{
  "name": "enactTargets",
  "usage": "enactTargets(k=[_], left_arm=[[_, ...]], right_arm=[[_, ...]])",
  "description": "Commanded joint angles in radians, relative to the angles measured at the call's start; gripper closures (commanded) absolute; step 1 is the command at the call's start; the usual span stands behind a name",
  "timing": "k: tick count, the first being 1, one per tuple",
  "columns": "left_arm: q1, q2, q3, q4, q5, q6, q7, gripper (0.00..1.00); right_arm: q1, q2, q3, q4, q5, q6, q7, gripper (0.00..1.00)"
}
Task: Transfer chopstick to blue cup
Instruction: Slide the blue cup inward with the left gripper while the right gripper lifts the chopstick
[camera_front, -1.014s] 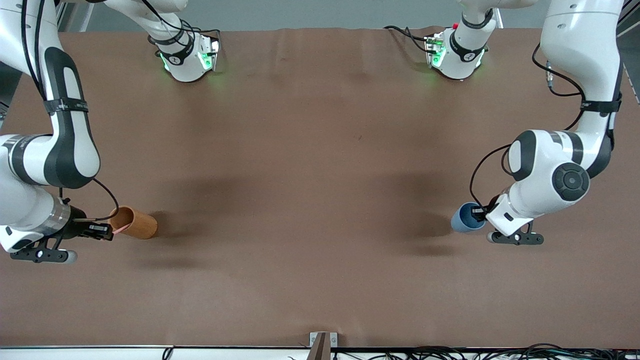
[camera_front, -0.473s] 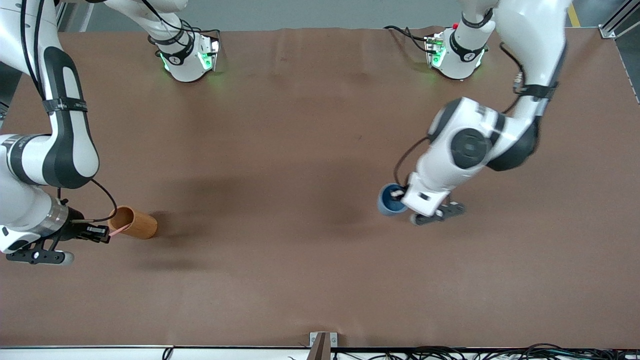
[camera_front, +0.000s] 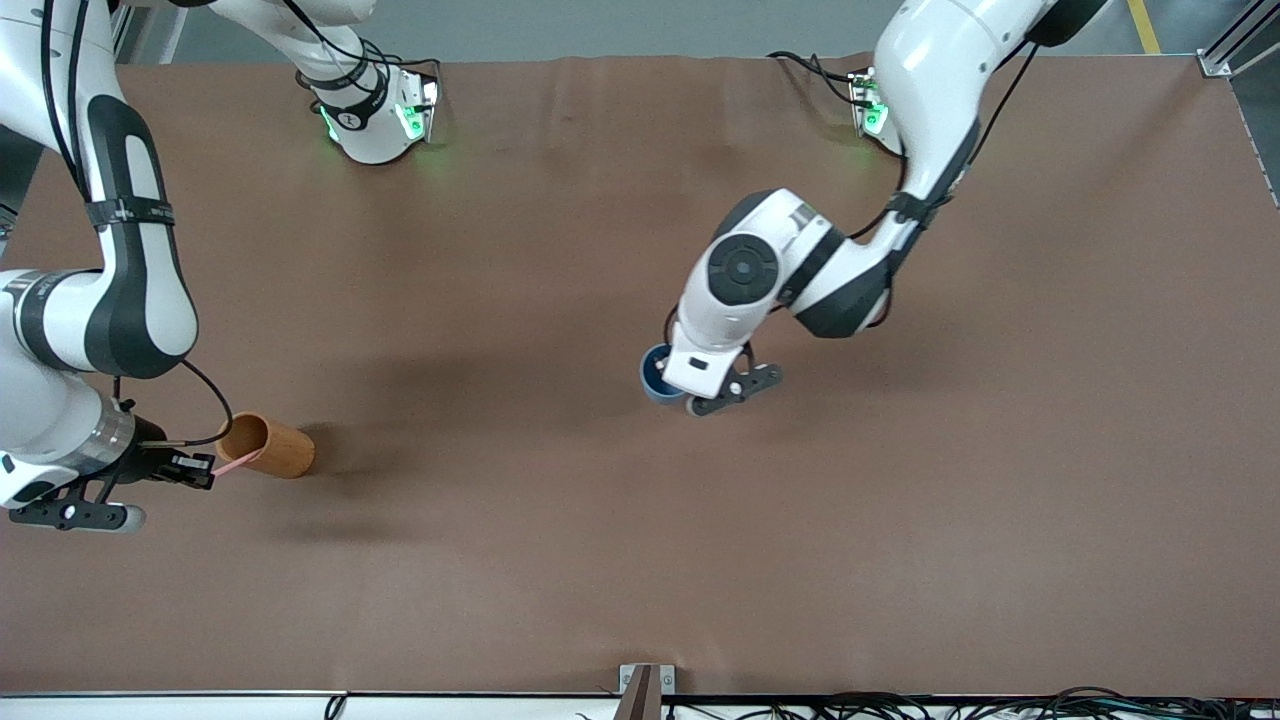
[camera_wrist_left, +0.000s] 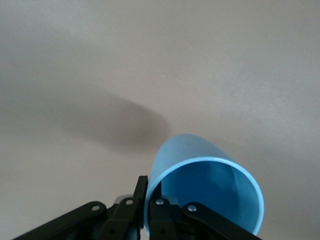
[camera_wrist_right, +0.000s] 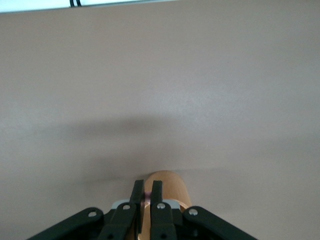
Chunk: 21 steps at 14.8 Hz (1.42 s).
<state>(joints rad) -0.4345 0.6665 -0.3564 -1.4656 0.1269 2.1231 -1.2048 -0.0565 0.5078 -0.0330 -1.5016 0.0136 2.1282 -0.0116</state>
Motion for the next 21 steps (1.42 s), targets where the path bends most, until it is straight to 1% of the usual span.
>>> enactTargets(k=[1, 2, 4, 6, 7, 8, 9, 10, 11, 13, 15, 16, 18, 19, 20, 21], left_arm=[[-0.009, 0.048, 0.0, 0.039, 0.063, 0.005, -0.05, 1.0], [-0.013, 0.07, 0.0, 0.039, 0.077, 0.023, -0.052, 1.0], [-0.021, 0.094, 0.0, 0.034, 0.094, 0.069, -0.073, 0.99], [-0.021, 0.102, -0.001, 0.033, 0.114, 0.083, -0.082, 0.99], [-0.021, 0.107, -0.001, 0.031, 0.115, 0.083, -0.085, 0.97], [-0.021, 0.111, -0.001, 0.033, 0.115, 0.083, -0.085, 0.93], [-0.021, 0.113, -0.001, 0.033, 0.115, 0.083, -0.082, 0.7], [-0.02, 0.111, -0.001, 0.031, 0.123, 0.083, -0.073, 0.34], [-0.02, 0.104, -0.001, 0.033, 0.129, 0.08, -0.073, 0.0], [-0.001, 0.043, -0.003, 0.031, 0.131, 0.031, -0.065, 0.0], [0.038, -0.065, -0.004, 0.03, 0.129, -0.093, 0.009, 0.0], [0.09, -0.132, -0.012, 0.028, 0.128, -0.174, 0.102, 0.0], [0.169, -0.233, -0.019, 0.028, 0.102, -0.314, 0.316, 0.0], [0.213, -0.272, -0.018, 0.028, 0.077, -0.343, 0.386, 0.0], [0.247, -0.309, -0.016, 0.027, 0.066, -0.368, 0.454, 0.0], [0.287, -0.336, -0.01, 0.027, 0.06, -0.399, 0.532, 0.0]], right_arm=[[-0.002, -0.066, 0.002, 0.004, -0.018, -0.022, -0.024, 0.97], [0.0, -0.099, 0.002, 0.004, -0.018, -0.051, -0.045, 0.97], [0.007, -0.152, 0.005, 0.017, -0.03, -0.065, -0.071, 0.97], [0.012, -0.221, 0.013, 0.014, -0.049, -0.091, -0.071, 0.96], [0.015, -0.247, 0.021, 0.017, -0.049, -0.143, -0.068, 0.96], [0.015, -0.276, 0.047, 0.017, -0.049, -0.189, -0.062, 0.96], [0.014, -0.302, 0.085, 0.015, -0.05, -0.204, -0.051, 0.96], [0.014, -0.316, 0.116, 0.012, -0.049, -0.205, -0.006, 0.96], [0.015, -0.318, 0.149, 0.017, -0.05, -0.202, 0.04, 0.96], [0.017, -0.316, 0.223, 0.03, -0.055, -0.185, 0.093, 0.96], [0.018, -0.31, 0.286, 0.04, -0.052, -0.157, 0.183, 0.96], [0.023, -0.31, 0.326, 0.04, -0.052, -0.128, 0.247, 0.96], [0.033, -0.307, 0.408, 0.04, -0.055, -0.062, 0.362, 0.96], [0.041, -0.304, 0.453, 0.038, -0.073, -0.016, 0.413, 0.96], [0.047, -0.293, 0.493, 0.035, -0.114, 0.036, 0.467, 0.96], [0.053, -0.276, 0.534, 0.031, -0.18, 0.083, 0.529, 0.96]])
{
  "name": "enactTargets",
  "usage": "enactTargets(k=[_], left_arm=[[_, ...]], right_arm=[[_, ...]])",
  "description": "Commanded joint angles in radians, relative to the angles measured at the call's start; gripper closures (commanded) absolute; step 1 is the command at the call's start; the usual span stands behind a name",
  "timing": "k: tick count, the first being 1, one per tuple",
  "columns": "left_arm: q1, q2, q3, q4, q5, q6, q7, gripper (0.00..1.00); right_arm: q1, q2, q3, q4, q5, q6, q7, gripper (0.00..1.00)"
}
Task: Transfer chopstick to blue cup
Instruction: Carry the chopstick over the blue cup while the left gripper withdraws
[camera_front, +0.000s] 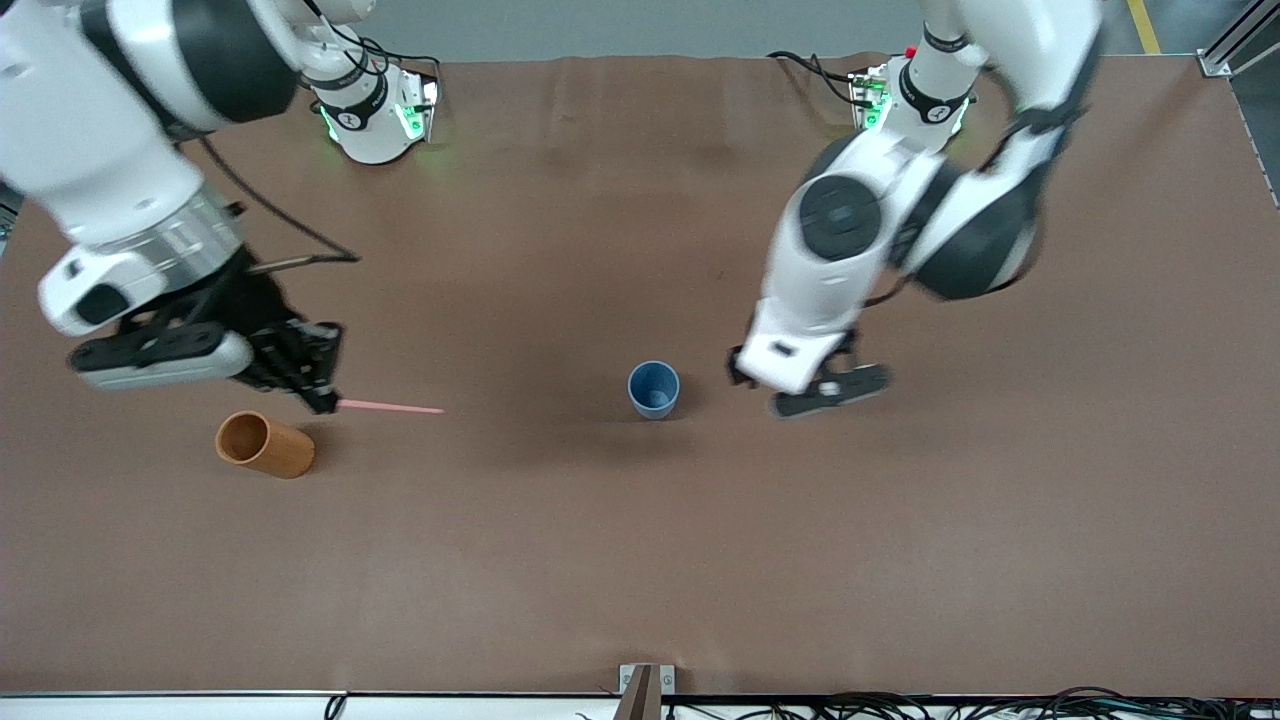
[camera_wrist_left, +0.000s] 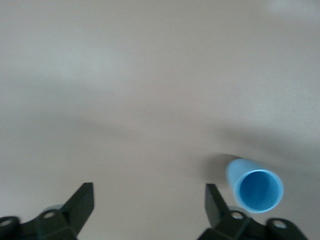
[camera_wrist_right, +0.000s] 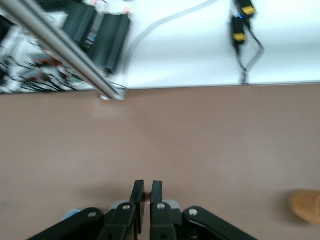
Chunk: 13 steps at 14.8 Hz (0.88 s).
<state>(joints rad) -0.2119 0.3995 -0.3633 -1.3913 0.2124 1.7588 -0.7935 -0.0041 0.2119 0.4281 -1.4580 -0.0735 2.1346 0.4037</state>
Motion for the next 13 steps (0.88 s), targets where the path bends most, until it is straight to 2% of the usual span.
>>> enactTargets(k=[1, 2, 3, 5, 7, 9, 11, 13], left_arm=[[0.098, -0.095, 0.004, -0.048, -0.043, -0.053, 0.201, 0.0], [0.123, -0.117, 0.024, -0.048, -0.069, -0.065, 0.283, 0.0], [0.131, -0.143, 0.074, -0.048, -0.097, -0.085, 0.375, 0.0], [0.121, -0.18, 0.188, -0.048, -0.168, -0.114, 0.54, 0.0], [0.128, -0.218, 0.269, -0.052, -0.189, -0.149, 0.71, 0.0], [0.143, -0.276, 0.296, -0.07, -0.194, -0.186, 0.807, 0.0], [0.155, -0.342, 0.291, -0.075, -0.194, -0.243, 0.82, 0.0], [0.157, -0.346, 0.287, -0.074, -0.196, -0.243, 0.823, 0.0]], right_arm=[[0.012, 0.04, 0.111, -0.013, -0.15, 0.09, 0.179, 0.95], [0.019, 0.059, 0.142, -0.013, -0.202, 0.094, 0.225, 0.93], [0.042, 0.084, 0.162, -0.013, -0.263, 0.105, 0.254, 0.93], [0.1, 0.115, 0.167, -0.019, -0.363, 0.129, 0.317, 0.93], [0.145, 0.153, 0.169, -0.021, -0.388, 0.145, 0.374, 0.93], [0.182, 0.184, 0.167, -0.028, -0.394, 0.175, 0.377, 0.93], [0.205, 0.198, 0.167, -0.044, -0.394, 0.203, 0.379, 0.93], [0.222, 0.208, 0.167, -0.054, -0.394, 0.203, 0.379, 0.93]])
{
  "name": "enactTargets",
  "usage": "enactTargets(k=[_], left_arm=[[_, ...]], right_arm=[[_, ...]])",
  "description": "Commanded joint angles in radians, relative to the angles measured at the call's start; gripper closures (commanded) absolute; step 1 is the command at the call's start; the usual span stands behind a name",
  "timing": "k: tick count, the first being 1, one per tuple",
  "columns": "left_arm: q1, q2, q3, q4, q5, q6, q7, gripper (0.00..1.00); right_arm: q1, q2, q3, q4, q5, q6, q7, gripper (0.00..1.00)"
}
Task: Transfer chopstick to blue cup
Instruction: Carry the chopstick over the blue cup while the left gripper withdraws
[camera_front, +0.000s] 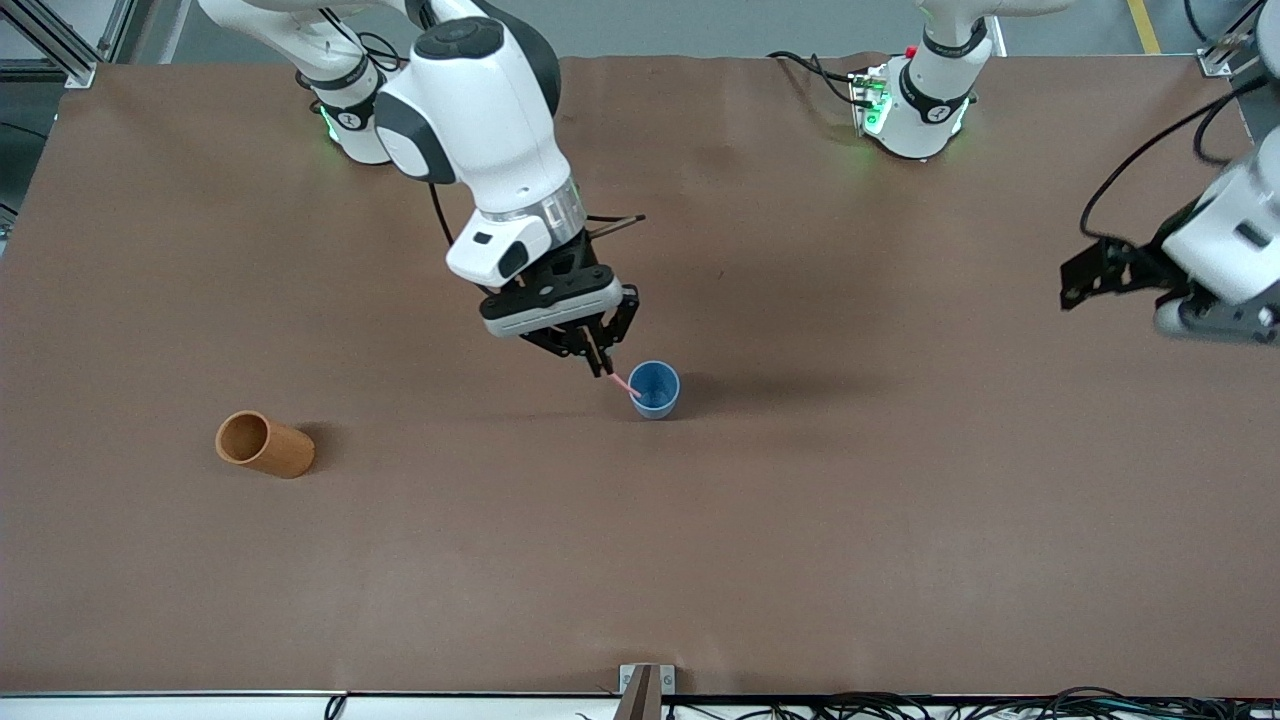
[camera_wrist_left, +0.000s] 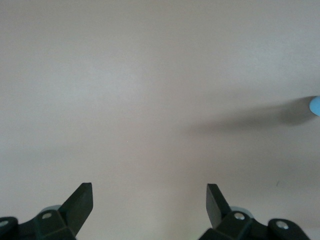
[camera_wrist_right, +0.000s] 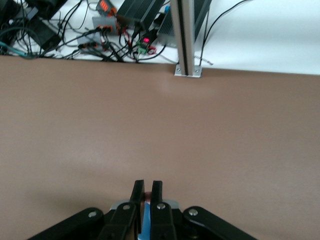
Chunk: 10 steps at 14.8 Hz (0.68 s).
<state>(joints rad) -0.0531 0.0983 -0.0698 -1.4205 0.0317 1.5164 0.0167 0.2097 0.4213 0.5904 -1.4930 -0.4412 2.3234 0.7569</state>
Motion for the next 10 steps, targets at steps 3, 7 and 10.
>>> enactTargets(k=[3, 7, 10], left_arm=[[-0.002, -0.035, -0.007, -0.038, -0.016, -0.001, 0.009, 0.0], [-0.002, -0.035, -0.007, -0.037, -0.019, 0.002, 0.0, 0.0], [-0.005, -0.034, -0.007, -0.038, -0.018, 0.002, -0.006, 0.0]], right_arm=[[0.04, 0.005, 0.005, -0.068, -0.033, 0.017, 0.025, 0.93], [0.062, 0.046, 0.005, -0.085, -0.141, 0.043, 0.033, 0.93], [0.062, 0.083, 0.003, -0.104, -0.184, 0.121, 0.032, 0.9]])
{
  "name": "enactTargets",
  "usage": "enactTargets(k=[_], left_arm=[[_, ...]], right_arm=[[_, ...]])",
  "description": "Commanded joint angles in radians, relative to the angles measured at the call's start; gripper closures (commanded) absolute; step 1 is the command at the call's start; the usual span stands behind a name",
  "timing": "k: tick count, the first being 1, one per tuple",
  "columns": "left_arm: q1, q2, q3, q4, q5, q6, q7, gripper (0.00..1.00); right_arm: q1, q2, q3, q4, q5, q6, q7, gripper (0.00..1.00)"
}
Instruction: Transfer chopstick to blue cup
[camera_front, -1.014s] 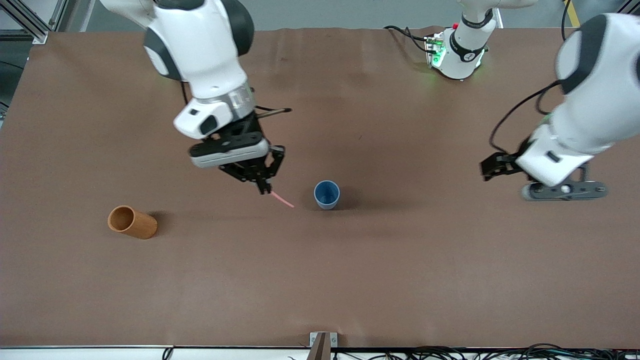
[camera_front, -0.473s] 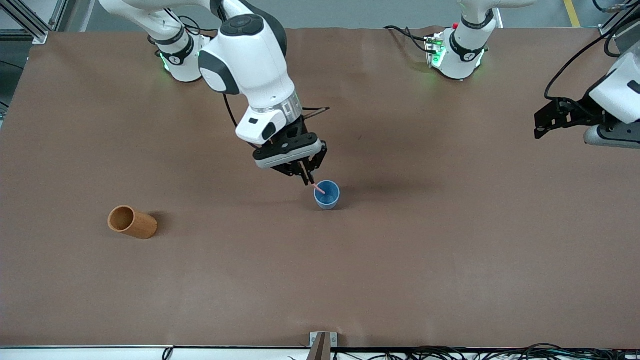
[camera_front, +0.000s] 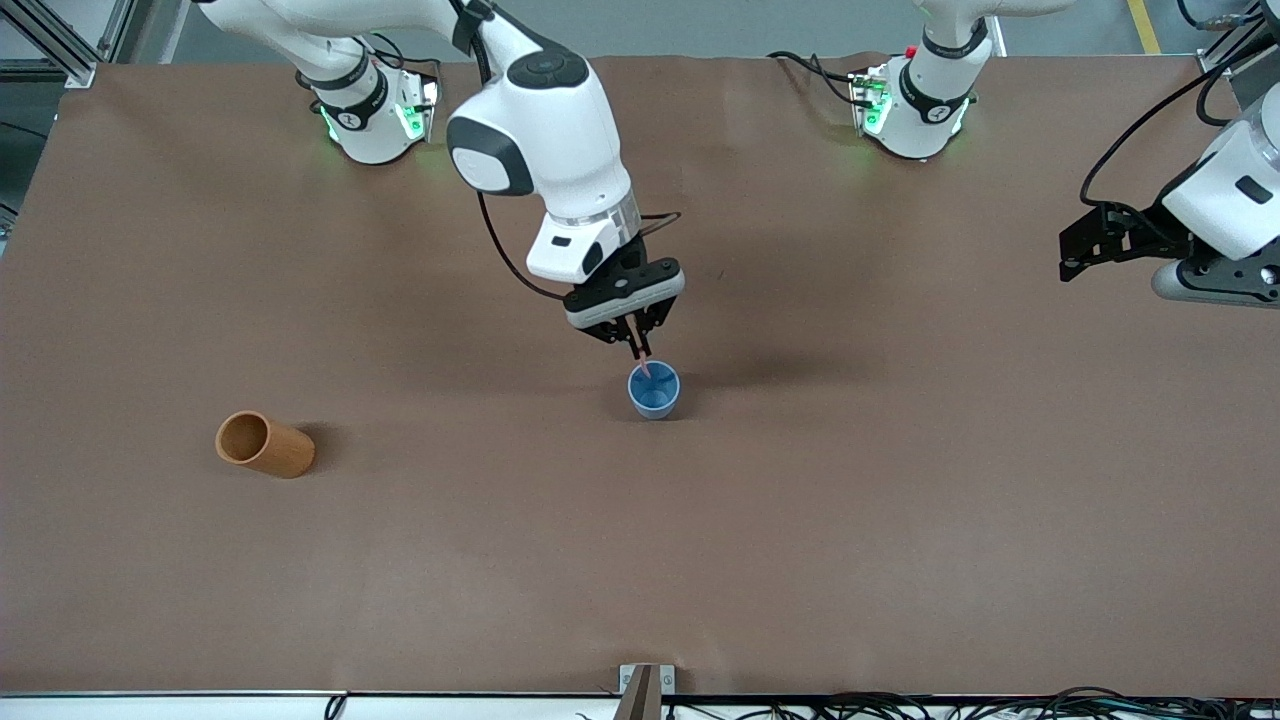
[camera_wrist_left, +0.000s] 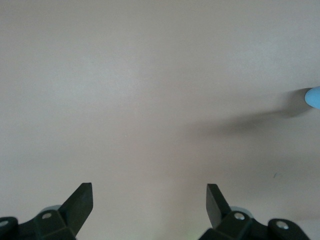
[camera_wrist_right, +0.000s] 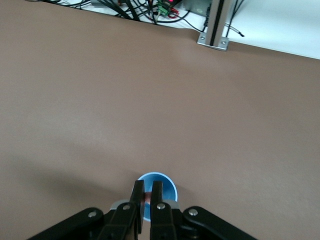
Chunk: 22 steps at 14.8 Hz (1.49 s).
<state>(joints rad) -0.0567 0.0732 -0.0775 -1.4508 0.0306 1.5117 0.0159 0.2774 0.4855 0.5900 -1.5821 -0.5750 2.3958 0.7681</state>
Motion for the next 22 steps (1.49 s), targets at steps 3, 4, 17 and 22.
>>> enactTargets(k=[3, 4, 17, 22], left_arm=[[-0.002, -0.007, 0.001, -0.007, -0.018, 0.008, -0.008, 0.0], [-0.002, -0.007, 0.001, -0.007, -0.018, 0.008, -0.019, 0.0], [0.0, 0.003, 0.002, -0.005, -0.034, 0.01, -0.057, 0.0], [-0.002, 0.01, 0.001, 0.0, -0.023, 0.01, -0.056, 0.0]], right_arm=[[-0.006, 0.031, 0.004, -0.018, -0.075, 0.057, 0.02, 0.87], [-0.006, 0.031, 0.004, -0.016, -0.075, 0.057, 0.02, 0.83], [-0.174, -0.162, -0.004, 0.013, 0.166, -0.14, -0.018, 0.16], [-0.208, -0.306, -0.227, 0.027, 0.444, -0.355, -0.26, 0.0]])
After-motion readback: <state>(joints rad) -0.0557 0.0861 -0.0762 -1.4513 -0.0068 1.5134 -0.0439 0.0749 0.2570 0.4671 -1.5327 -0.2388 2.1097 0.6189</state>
